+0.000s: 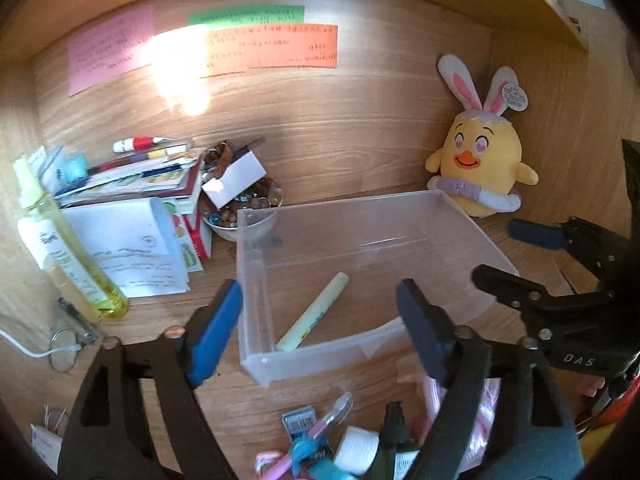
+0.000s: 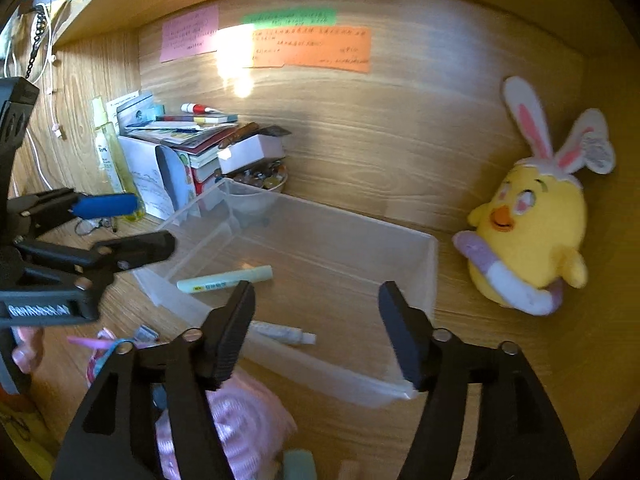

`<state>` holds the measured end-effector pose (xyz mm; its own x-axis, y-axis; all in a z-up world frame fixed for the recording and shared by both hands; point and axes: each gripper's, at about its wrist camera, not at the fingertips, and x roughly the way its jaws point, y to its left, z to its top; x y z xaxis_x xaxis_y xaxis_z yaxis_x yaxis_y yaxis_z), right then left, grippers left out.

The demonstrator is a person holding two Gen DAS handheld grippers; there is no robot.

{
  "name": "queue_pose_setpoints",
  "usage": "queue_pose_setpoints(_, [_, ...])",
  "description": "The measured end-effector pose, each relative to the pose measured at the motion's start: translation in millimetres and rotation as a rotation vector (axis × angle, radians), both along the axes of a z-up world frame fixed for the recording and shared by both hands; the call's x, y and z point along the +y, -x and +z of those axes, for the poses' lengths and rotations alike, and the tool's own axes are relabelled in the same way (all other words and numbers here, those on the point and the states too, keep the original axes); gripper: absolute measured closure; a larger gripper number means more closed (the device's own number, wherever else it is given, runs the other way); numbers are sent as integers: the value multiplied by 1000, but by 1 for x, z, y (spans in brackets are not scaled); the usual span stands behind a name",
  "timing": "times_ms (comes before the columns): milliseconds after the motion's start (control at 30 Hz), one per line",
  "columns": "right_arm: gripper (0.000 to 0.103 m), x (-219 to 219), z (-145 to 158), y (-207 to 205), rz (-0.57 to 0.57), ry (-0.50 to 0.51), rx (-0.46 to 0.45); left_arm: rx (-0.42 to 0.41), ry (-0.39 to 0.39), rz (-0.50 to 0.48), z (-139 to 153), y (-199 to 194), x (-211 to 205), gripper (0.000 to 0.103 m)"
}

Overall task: Organize objects
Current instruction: 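Grasp the blue tape roll with left tool while right tool grasps a lipstick tube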

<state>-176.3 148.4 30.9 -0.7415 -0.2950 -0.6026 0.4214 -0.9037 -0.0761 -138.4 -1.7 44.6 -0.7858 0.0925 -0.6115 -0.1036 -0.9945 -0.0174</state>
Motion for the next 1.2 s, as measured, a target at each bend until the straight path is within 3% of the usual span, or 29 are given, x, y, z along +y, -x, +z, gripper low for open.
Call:
queue_pose_setpoints(167, [18,14,6,-23,-45,-17,44,20,13,25,6,-23,-4,5])
queue_pose_setpoints(433, [17,39,3,-44,-46,44,-11,-28,21,40,-15,-54,-7,2])
queue_pose_setpoints(700, [18,67,-29,-59,-116,60,-77,-111,0,63,-50,-79,-19,3])
queue_pose_setpoints(833, [22,79,-52,-60,-156,58,-144,-132,-9,55,-59,-93,-19,28])
queue_pose_setpoints(967, [41,84,-68,-62,-153,72,-204,-137,-36,35,-63,-103,-15,45])
queue_pose_setpoints(1200, [66,86,-84,-65,-143,76,-256,-172,-47,10,-75,-96,-8,66])
